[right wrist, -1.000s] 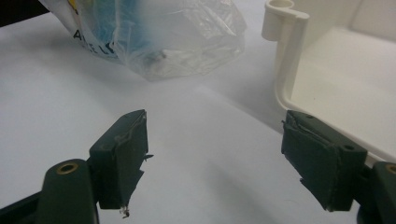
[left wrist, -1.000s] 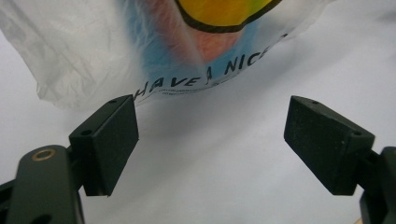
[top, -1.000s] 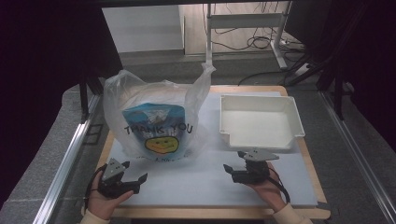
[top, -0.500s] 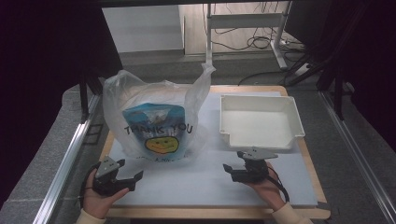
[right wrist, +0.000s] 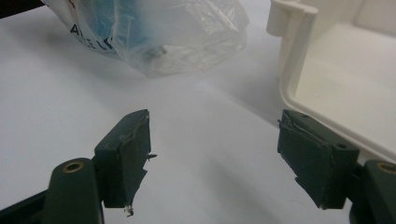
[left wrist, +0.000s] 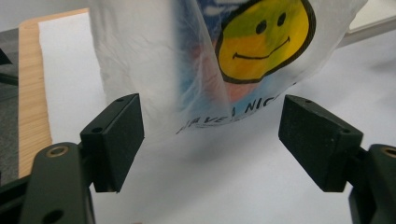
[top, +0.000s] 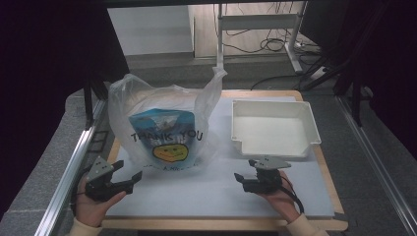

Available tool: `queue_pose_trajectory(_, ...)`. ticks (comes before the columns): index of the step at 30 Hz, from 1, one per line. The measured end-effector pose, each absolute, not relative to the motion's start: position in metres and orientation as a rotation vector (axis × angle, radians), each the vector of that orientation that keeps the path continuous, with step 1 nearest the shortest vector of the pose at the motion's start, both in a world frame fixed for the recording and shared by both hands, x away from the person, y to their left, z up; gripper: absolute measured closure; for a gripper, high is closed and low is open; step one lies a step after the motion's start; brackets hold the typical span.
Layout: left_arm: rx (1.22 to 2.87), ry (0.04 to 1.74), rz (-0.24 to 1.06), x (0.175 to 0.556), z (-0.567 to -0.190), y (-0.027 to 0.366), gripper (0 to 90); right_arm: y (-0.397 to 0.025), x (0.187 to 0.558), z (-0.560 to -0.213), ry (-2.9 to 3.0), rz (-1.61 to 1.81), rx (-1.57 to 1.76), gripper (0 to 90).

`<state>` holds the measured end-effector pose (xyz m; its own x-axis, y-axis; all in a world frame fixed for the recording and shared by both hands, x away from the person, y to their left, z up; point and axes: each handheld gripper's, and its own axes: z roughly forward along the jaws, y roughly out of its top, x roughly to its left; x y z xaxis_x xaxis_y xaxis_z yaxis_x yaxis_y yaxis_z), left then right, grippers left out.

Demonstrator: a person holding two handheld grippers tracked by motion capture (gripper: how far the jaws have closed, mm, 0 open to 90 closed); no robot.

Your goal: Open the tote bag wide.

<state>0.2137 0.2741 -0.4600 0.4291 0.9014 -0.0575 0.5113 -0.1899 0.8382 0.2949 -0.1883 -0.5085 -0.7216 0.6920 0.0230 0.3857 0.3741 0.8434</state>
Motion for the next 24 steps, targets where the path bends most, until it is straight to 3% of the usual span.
queue_pose_trajectory(24,1.724,1.208,0.625,0.235,-0.404,0.296,30.4,-0.195,0.295,-0.510,2.299,1.256,0.967,26.3)
